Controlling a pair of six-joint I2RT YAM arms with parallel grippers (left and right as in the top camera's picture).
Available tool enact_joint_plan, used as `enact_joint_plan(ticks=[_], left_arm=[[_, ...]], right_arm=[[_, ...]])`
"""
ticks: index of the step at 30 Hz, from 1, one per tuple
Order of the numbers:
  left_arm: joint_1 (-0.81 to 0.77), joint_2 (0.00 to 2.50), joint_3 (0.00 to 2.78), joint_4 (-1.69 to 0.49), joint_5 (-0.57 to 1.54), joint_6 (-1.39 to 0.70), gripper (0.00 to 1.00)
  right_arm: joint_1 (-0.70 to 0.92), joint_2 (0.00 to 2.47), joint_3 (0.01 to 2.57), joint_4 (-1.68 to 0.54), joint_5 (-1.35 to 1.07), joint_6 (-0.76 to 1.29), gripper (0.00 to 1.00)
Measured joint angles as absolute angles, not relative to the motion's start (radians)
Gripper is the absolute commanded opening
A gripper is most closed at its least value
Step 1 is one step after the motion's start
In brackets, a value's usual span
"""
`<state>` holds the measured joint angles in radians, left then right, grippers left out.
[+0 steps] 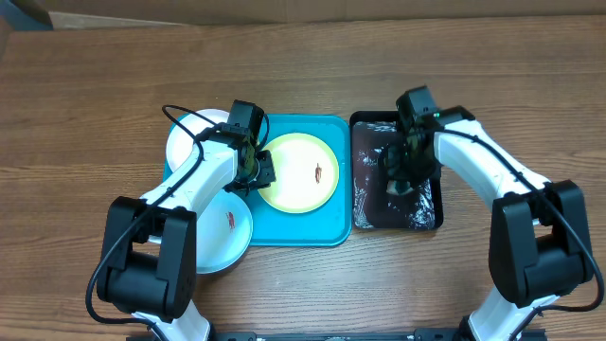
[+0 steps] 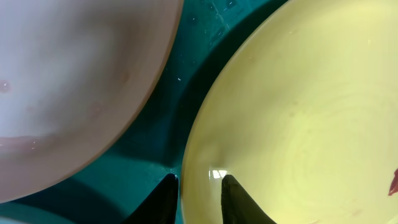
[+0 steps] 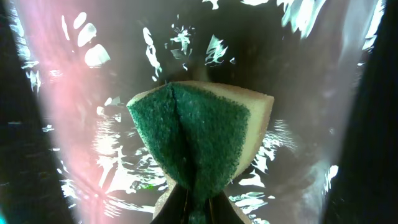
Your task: Clean dirty plates on tray and stack at the side
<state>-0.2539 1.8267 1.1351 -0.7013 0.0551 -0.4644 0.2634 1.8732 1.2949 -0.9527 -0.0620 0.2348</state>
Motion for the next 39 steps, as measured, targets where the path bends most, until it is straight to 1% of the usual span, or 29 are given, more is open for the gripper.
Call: enact_joint_plan(ticks=[2, 5, 11, 17, 18, 19, 20, 29, 32, 34, 36, 39], left_arm=[[-0.254, 1.827, 1.135, -0.703, 0.054, -0.465, 0.19], [-0.254, 1.827, 1.135, -0.703, 0.05, -0.464, 0.18], [-0.254, 1.827, 1.135, -0.703, 0.047, -0.464, 0.14], [-0.254, 1.827, 1.135, -0.703, 0.047, -0.464, 0.14], [-0.254, 1.827, 1.135, -0.703, 0.047, -0.464, 0.11], [-0.254, 1.827, 1.135, -0.703, 0.047, -0.464, 0.06], [-0.254, 1.827, 1.135, -0.703, 0.047, -0.464, 0.04], [-0.254, 1.827, 1.135, -0.705, 0.05, -0.462, 0.04], [-0.254, 1.827, 1.136, -0.713, 0.065, -0.46, 0.13], [-0.254, 1.829, 1.138, -0.717, 0.069, -0.461, 0.15], [-0.253, 1.831, 1.145, -0.718, 0.07, -0.461, 0.15], [-0.245, 1.833, 1.163, -0.71, 0.07, -0.461, 0.1]], right_arm=[[0.263, 1.873, 1.339, -0.979, -0.056, 0.235, 0.04], [0.263, 1.873, 1.392, -1.017, -0.045, 0.236, 0.04], [0.263, 1.873, 1.406, -1.04, -0.038, 0.235, 0.04], [0.263, 1.873, 1.406, -1.04, -0.036, 0.234, 0.04], [0.263, 1.873, 1.406, -1.04, -0.037, 0.235, 0.04], [0.263, 1.873, 1.406, -1.04, -0.037, 0.234, 0.04], [0.263, 1.873, 1.406, -1.04, -0.036, 0.235, 0.04], [0.263, 1.873, 1.417, -1.073, -0.037, 0.234, 0.04], [0.263, 1.873, 1.455, -1.12, -0.037, 0.235, 0.04], [0.264, 1.873, 1.479, -1.128, -0.037, 0.234, 0.04], [0.265, 1.873, 1.497, -1.127, -0.036, 0.234, 0.04], [0.265, 1.873, 1.507, -1.128, -0.036, 0.234, 0.04]])
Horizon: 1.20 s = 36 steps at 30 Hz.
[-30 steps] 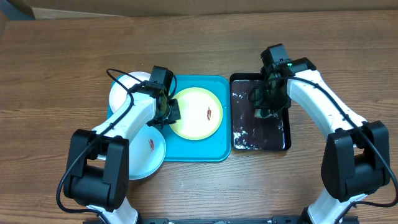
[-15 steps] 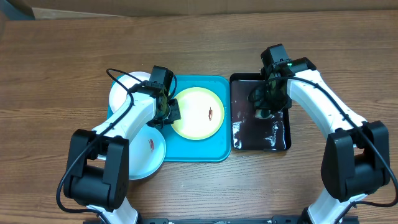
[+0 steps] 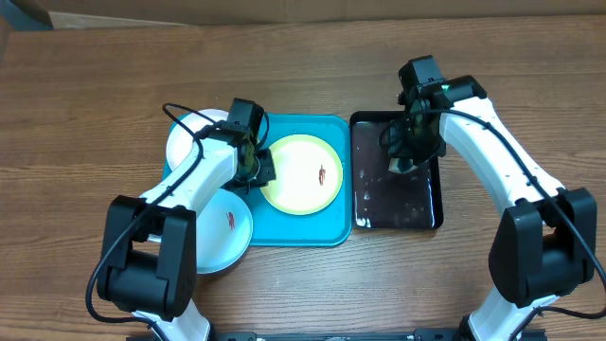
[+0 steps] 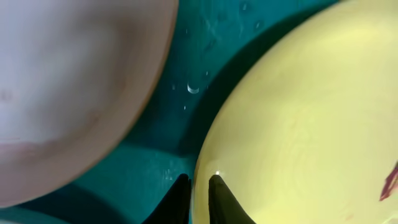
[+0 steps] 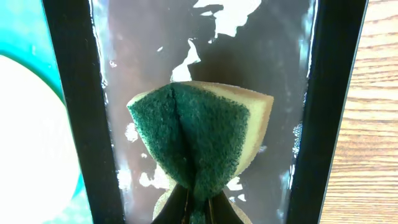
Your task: Clean dirty plates on tray and stack at the side
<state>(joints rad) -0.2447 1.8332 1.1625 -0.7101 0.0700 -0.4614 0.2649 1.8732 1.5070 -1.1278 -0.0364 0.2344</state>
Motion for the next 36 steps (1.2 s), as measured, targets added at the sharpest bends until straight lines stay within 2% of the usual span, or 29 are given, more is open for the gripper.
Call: enact_joint_plan(ticks=[3, 12, 14, 15, 16, 18, 27, 29, 31, 36], left_arm=[[-0.235, 1.833, 1.172, -0.703, 0.07, -0.462, 0.04], [-0.249, 1.833, 1.172, -0.753, 0.076, -0.461, 0.04], [-0.255, 1.833, 1.172, -0.775, 0.089, -0.461, 0.12], [-0.256, 1.833, 1.172, -0.782, 0.094, -0.459, 0.24], [-0.256, 1.833, 1.171, -0.786, 0.098, -0.456, 0.31], [-0.256, 1.834, 1.171, -0.781, 0.1, -0.459, 0.37], [-0.258, 1.834, 1.171, -0.719, 0.1, -0.462, 0.36], [-0.267, 1.834, 1.166, -0.699, 0.097, -0.466, 0.24], [-0.281, 1.834, 1.16, -0.694, 0.089, -0.467, 0.19], [-0.293, 1.834, 1.151, -0.695, 0.063, -0.465, 0.22]], right_arm=[[0.266, 1.873, 1.507, -1.134, -0.037, 0.235, 0.04], [0.269, 1.873, 1.507, -1.153, -0.036, 0.22, 0.04], [0.269, 1.873, 1.507, -1.154, -0.036, 0.208, 0.04], [0.269, 1.873, 1.507, -1.154, -0.036, 0.205, 0.04], [0.269, 1.873, 1.507, -1.155, -0.036, 0.202, 0.04], [0.269, 1.873, 1.507, -1.155, -0.036, 0.197, 0.04], [0.269, 1.873, 1.507, -1.16, -0.035, 0.186, 0.04], [0.269, 1.873, 1.507, -1.164, -0.035, 0.186, 0.04], [0.269, 1.873, 1.507, -1.164, -0.035, 0.186, 0.04], [0.269, 1.873, 1.507, -1.164, -0.035, 0.186, 0.04]])
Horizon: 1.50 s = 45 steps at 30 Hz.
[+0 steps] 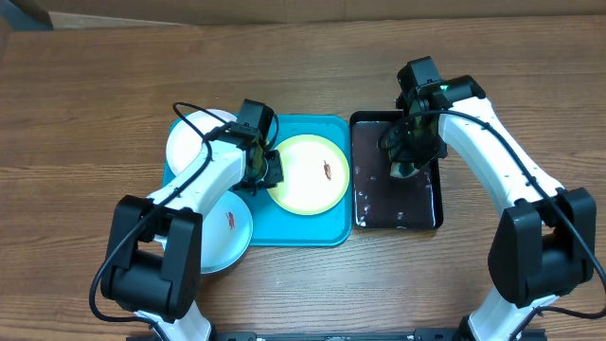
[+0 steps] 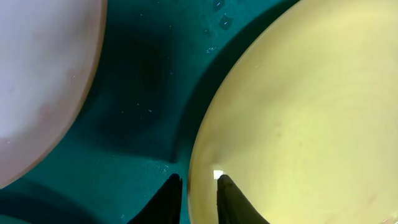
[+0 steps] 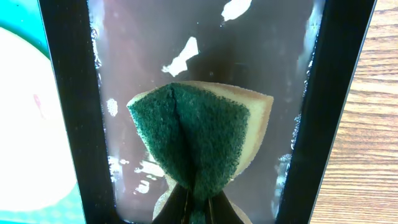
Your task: Clean dirty plates on tray and stack at the side
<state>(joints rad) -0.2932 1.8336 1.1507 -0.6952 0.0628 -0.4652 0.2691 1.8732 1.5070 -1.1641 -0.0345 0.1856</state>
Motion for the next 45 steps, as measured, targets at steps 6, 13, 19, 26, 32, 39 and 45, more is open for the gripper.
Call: enact_joint_plan(ticks=[6, 13, 19, 26, 32, 39, 45], left_arm=[[-0.293, 1.834, 1.151, -0.704, 0.039, -0.465, 0.08], [-0.293, 1.834, 1.151, -0.709, 0.036, -0.465, 0.04], [-0.293, 1.834, 1.151, -0.722, 0.014, -0.465, 0.04], [-0.293, 1.834, 1.151, -0.749, -0.01, -0.474, 0.04], [-0.29, 1.834, 1.151, -0.751, 0.011, -0.498, 0.04], [-0.286, 1.834, 1.151, -0.751, 0.022, -0.5, 0.04], [-0.286, 1.834, 1.151, -0.751, 0.023, -0.5, 0.04]], right_arm=[[0.269, 1.873, 1.507, -1.168, -0.034, 0.184, 0.04], [0.269, 1.873, 1.507, -1.168, -0.034, 0.183, 0.04], [0.269, 1.873, 1.521, -1.19, -0.033, 0.183, 0.04], [0.273, 1.873, 1.597, -1.24, -0.033, 0.183, 0.04], [0.315, 1.873, 1.597, -1.231, -0.026, 0.183, 0.04], [0.376, 1.873, 1.597, -1.228, 0.027, 0.215, 0.04], [0.385, 1.873, 1.597, -1.237, 0.095, 0.274, 0.04]])
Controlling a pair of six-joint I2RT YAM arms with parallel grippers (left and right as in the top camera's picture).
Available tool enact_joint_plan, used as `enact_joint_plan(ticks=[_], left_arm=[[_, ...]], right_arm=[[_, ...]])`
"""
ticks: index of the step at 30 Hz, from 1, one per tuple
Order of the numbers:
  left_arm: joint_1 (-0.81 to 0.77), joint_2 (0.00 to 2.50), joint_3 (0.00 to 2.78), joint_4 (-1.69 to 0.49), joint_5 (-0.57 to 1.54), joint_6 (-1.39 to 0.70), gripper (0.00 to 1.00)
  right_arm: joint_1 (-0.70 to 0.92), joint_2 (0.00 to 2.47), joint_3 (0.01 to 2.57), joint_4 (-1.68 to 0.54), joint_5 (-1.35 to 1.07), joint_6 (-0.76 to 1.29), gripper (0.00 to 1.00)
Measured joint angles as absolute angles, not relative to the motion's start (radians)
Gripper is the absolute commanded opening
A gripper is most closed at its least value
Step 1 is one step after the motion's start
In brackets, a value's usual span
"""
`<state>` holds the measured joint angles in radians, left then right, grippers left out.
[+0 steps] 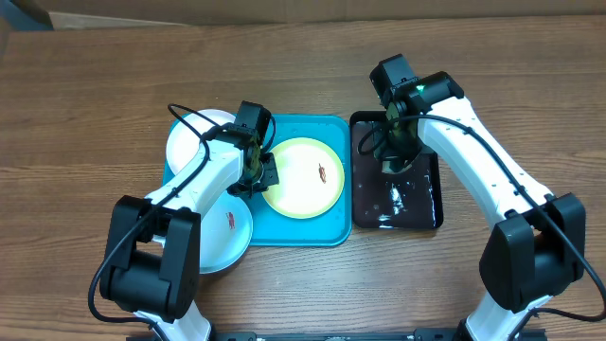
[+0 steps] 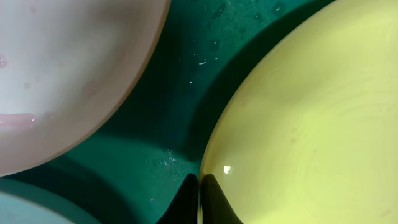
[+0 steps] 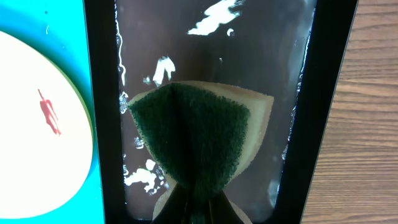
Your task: Clean dirty plates on tray and stack at the side
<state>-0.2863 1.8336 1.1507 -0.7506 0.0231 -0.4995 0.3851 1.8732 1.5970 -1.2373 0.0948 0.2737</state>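
A yellow plate (image 1: 301, 173) with a red smear (image 1: 322, 173) lies on the blue tray (image 1: 305, 232). My left gripper (image 1: 259, 173) is shut on the plate's left rim (image 2: 208, 163); its black fingers (image 2: 212, 198) pinch the edge. A white plate (image 1: 187, 142) sits at the tray's left end, seen close as the white plate (image 2: 62, 81). My right gripper (image 1: 390, 159) hangs over the black water tray (image 1: 436, 204), shut on a green-and-yellow sponge (image 3: 202, 140). The smeared yellow plate (image 3: 37, 118) shows at that view's left.
Another white plate with a red smear (image 1: 227, 223) rests on the table off the blue tray's lower left corner. The black tray's wall (image 3: 99, 112) stands between sponge and blue tray (image 3: 92, 74). Wooden table (image 1: 95, 76) lies all around.
My left fingers have closed tight on the yellow plate's rim. My right gripper with the sponge has shifted left over the black tray, nearer the blue tray.
First my right gripper held the sponge low in the black tray's water while my left fingers straddled the yellow plate's rim. Then the sponge was held above the water. The left fingers narrowed, widened, and now pinch the rim, with the sponge nearer the plate.
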Motion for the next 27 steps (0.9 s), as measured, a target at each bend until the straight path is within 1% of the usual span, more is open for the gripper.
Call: enact_joint_plan(ticks=[11, 16, 19, 27], left_arm=[[-0.286, 1.834, 1.151, -0.751, 0.026, -0.515, 0.04], [-0.286, 1.834, 1.151, -0.751, 0.026, -0.518, 0.04], [-0.286, 1.834, 1.151, -0.751, 0.026, -0.519, 0.04], [-0.286, 1.834, 1.151, -0.751, 0.026, -0.519, 0.04]], right_arm=[[0.402, 1.873, 1.599, -1.134, -0.108, 0.278, 0.04], [0.466, 1.873, 1.601, -1.078, -0.159, 0.286, 0.04], [0.538, 1.873, 1.601, -1.05, -0.146, 0.299, 0.04], [0.705, 1.873, 1.601, -1.032, 0.067, 0.346, 0.04]])
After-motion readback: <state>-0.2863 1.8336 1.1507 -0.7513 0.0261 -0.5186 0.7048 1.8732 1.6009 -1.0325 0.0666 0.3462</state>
